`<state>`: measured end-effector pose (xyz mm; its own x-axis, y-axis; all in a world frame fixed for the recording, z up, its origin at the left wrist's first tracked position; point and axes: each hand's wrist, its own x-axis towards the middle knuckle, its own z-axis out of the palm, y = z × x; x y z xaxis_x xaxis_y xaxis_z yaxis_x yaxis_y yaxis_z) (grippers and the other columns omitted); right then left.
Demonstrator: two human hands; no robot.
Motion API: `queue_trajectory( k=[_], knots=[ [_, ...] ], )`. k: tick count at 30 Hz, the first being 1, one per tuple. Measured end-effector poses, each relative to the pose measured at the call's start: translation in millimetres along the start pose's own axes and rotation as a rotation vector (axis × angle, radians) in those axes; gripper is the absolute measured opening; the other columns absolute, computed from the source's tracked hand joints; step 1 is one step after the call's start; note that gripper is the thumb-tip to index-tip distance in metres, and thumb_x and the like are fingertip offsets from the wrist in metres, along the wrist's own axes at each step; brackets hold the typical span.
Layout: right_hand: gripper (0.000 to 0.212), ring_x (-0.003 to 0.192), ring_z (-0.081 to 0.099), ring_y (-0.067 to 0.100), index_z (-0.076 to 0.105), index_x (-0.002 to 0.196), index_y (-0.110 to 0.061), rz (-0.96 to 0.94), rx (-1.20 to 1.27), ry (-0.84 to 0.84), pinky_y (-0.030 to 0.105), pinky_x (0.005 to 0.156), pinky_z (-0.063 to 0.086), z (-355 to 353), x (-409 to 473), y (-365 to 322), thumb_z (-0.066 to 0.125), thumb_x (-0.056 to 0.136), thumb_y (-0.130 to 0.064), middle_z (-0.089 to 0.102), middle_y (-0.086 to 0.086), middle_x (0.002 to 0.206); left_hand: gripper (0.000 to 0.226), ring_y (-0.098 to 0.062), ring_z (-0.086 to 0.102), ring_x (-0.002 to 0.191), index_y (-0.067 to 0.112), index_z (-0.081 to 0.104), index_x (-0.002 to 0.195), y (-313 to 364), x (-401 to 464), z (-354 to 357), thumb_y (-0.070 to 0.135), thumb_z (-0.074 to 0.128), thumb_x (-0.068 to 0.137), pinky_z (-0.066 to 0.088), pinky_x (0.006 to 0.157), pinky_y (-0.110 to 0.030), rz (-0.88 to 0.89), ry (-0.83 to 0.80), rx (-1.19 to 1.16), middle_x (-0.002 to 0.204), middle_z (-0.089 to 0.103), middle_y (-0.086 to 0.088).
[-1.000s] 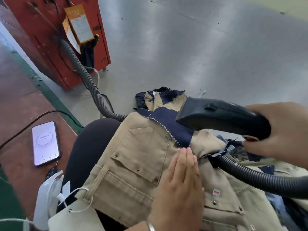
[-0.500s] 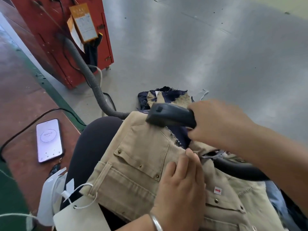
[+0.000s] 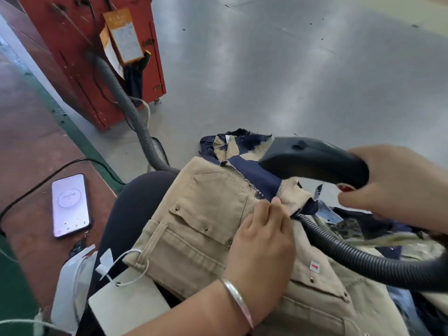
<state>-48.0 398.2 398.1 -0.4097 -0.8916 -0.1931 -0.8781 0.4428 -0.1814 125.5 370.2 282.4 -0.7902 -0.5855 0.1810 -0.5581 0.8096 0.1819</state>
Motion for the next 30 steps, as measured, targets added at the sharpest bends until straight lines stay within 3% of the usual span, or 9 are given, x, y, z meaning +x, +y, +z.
queue_trajectory(
  k=[2,4,6,9,15,22,25,27,30],
  knots=[
    [0.032,0.039,0.054,0.007,0.055,0.081,-0.051,-0.005,-0.037,0.012,0.036,0.048,0.052,2.8,-9.2,2.0,0.068,0.054,-0.041,0.061,-0.027,0.057,0.04,-0.025,0.064,0.093,0.0,0.07,0.104,0.3,-7.4,2.1,0.006,0.04,0.077,0.054,0.075,-0.028,-0.016,0.041,-0.02,0.107,0.068,-0.012],
    [0.04,0.044,0.056,0.005,0.051,0.086,-0.058,-0.037,-0.074,-0.008,0.033,0.046,0.049,7.7,-12.6,0.6,0.057,0.048,-0.047,0.059,-0.033,0.062,0.04,-0.026,0.066,0.096,-0.002,0.07,0.106,2.0,-15.0,5.6,0.006,0.042,0.079,0.054,0.076,-0.027,-0.017,0.07,-0.011,0.11,0.068,-0.014],
    [0.036,0.048,0.054,0.002,0.054,0.085,-0.051,-0.044,-0.111,-0.055,0.026,0.046,0.04,15.7,-11.9,-5.1,0.059,0.05,-0.046,0.059,-0.034,0.067,0.043,-0.026,0.067,0.095,-0.002,0.071,0.106,4.5,-18.2,7.4,0.008,0.04,0.078,0.054,0.076,-0.026,-0.012,0.048,-0.003,0.11,0.069,-0.015],
    [0.019,0.049,0.05,-0.002,0.058,0.083,-0.038,-0.036,-0.181,-0.102,0.022,0.044,0.033,25.2,-4.9,-17.0,0.068,0.066,-0.038,0.058,-0.011,0.057,0.046,-0.026,0.067,0.093,-0.003,0.07,0.108,7.7,-16.6,6.9,0.011,0.039,0.077,0.052,0.076,-0.026,-0.005,0.016,0.023,0.107,0.069,-0.016],
    [0.017,0.057,0.051,0.003,0.055,0.086,-0.031,-0.099,-0.22,-0.084,0.023,0.044,0.028,28.0,19.9,-44.6,0.067,0.074,-0.03,0.056,-0.009,0.067,0.048,-0.022,0.066,0.089,-0.003,0.069,0.107,8.0,-13.5,5.8,0.012,0.037,0.075,0.05,0.073,-0.026,-0.013,-0.003,0.013,0.103,0.07,-0.014],
    [0.021,0.064,0.056,0.022,0.059,0.093,-0.019,-0.078,-0.088,0.02,0.029,0.059,0.041,34.4,81.7,-65.8,0.07,0.074,-0.02,0.055,0.001,0.071,0.047,-0.019,0.067,0.092,0.005,0.072,0.106,9.9,-15.5,6.6,0.015,0.038,0.076,0.05,0.077,-0.024,0.01,-0.053,-0.03,0.106,0.07,-0.011],
    [0.02,0.061,0.066,0.029,0.059,0.09,-0.017,-0.039,0.045,0.078,0.037,0.059,0.055,17.8,85.4,-52.5,0.07,0.073,-0.021,0.062,0.006,0.068,0.046,-0.018,0.067,0.091,0.005,0.073,0.106,9.4,-18.0,5.7,0.015,0.039,0.077,0.051,0.074,-0.022,0.003,-0.071,-0.048,0.106,0.071,-0.01],
    [0.018,0.051,0.068,0.028,0.061,0.085,-0.018,-0.05,0.145,0.09,0.037,0.05,0.056,3.3,75.9,-39.3,0.071,0.071,-0.016,0.066,0.008,0.06,0.044,-0.019,0.067,0.091,0.005,0.073,0.104,9.5,-20.8,6.7,0.012,0.038,0.078,0.051,0.073,-0.022,0.001,-0.049,-0.032,0.105,0.071,-0.011],
    [0.016,0.034,0.061,0.014,0.06,0.077,-0.021,-0.057,0.188,0.044,0.023,0.031,0.042,-13.2,47.4,-18.7,0.072,0.069,-0.014,0.063,0.005,0.046,0.047,-0.018,0.067,0.088,0.005,0.074,0.102,11.8,-25.6,7.6,0.002,0.031,0.083,0.051,0.071,-0.022,-0.006,-0.003,0.005,0.104,0.071,-0.01]
  ],
)
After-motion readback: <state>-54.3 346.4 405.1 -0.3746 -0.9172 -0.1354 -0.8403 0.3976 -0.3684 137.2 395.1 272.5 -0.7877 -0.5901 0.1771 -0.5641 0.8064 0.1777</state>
